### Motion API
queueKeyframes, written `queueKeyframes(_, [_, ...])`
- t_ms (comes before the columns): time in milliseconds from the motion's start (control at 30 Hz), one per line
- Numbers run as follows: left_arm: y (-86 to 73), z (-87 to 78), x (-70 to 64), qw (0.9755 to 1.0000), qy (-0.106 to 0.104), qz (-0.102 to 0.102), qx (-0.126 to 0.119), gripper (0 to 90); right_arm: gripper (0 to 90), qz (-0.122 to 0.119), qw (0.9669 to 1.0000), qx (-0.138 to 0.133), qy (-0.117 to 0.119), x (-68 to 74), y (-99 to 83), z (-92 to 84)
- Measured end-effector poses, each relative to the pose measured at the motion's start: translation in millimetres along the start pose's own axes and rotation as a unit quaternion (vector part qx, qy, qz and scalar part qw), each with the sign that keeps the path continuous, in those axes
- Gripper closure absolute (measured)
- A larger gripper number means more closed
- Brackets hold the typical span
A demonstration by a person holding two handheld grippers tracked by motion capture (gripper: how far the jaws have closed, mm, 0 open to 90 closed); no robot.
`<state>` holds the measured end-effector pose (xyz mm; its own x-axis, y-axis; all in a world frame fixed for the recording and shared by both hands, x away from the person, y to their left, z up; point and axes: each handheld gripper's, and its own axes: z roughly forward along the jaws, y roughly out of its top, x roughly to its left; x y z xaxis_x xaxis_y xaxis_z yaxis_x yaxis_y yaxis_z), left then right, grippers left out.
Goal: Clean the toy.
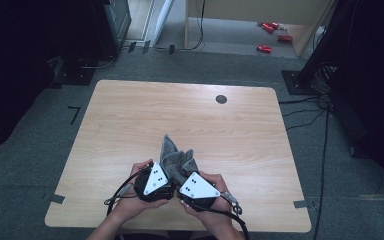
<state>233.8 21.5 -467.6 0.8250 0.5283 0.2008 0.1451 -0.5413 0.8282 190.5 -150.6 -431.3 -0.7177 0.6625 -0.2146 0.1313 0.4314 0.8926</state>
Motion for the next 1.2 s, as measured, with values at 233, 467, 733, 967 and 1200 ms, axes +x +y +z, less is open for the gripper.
queueKeyframes(233, [1.3, 0.6, 2.7, 0.9998, -0.009, -0.014, 0.011, 34.4, 68.5, -0.120, 0.9918, 0.027, -0.033, 1.2, -3.8, 4.0])
queueKeyframes(467, [-3.6, -5.0, 8.8, 0.9980, -0.034, -0.026, -0.045, 34.3, 68.2, 0.002, 0.9983, 0.021, -0.055, -35.5, -10.7, -6.0])
queueKeyframes(733, [-11.8, -21.9, 18.2, 0.9857, -0.069, -0.027, -0.152, 34.3, 68.8, 0.123, 0.9892, -0.067, 0.043, -50.9, -11.1, -16.1])
queueKeyframes(967, [-15.3, -27.1, 35.0, 0.9710, -0.098, -0.111, -0.188, 34.3, 68.8, 0.185, 0.9808, -0.041, 0.045, -72.5, -30.3, -12.4])
queueKeyframes(1200, [-20.5, -33.8, 54.5, 0.9428, -0.135, -0.202, -0.228, 34.3, 68.9, 0.162, 0.9795, -0.059, 0.106, -61.1, -34.2, -1.6])
